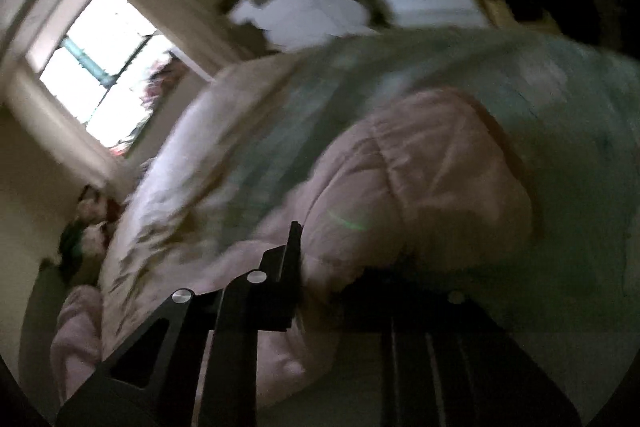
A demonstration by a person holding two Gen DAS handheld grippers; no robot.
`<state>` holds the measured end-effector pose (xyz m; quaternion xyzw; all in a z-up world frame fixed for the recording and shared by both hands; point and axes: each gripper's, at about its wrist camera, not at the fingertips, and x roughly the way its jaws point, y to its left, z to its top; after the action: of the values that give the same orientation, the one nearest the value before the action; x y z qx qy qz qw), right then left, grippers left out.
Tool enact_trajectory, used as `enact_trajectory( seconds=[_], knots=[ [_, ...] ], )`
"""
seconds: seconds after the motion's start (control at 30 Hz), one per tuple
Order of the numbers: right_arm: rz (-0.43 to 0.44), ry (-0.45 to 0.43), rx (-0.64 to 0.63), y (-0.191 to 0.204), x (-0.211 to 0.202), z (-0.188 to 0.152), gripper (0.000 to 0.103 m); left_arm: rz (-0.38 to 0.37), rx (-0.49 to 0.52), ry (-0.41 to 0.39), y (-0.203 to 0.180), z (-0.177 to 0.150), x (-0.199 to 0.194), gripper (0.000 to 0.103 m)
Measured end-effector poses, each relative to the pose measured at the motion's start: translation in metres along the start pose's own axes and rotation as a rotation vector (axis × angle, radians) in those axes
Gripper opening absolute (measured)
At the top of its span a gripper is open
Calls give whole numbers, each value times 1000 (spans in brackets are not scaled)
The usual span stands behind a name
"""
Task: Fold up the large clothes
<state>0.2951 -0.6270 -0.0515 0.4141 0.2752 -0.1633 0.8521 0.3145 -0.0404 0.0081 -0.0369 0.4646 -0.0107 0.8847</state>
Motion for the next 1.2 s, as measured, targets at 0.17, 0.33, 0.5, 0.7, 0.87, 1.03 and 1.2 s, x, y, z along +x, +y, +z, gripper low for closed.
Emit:
enact_trajectory(
  seconds=[0.17, 0.33, 0.5, 0.7, 0.87, 1.03, 1.2],
  knots=[
    [149, -63, -197, 90, -29, 6, 15, 14, -25, -27, 16, 9, -15, 94],
    [257, -75, -316, 165, -54, -2, 15, 17, -56, -59, 35, 22, -34, 94],
    [349, -60, -399, 221, -72, -21, 14, 37, -62, -91, 53, 35, -53, 94],
    [428, -28, -492, 291, -79, -52, 14, 32, -86, -134, 80, 45, -75, 94],
    [475, 0, -571, 333, -86, -83, 14, 18, -133, -146, 106, 44, -82, 94],
    [516, 48, -619, 365, -82, -116, 14, 5, -175, -144, 131, 39, -80, 94],
    [546, 97, -663, 385, -75, -155, 14, 5, -198, -143, 148, 35, -76, 94]
  ],
)
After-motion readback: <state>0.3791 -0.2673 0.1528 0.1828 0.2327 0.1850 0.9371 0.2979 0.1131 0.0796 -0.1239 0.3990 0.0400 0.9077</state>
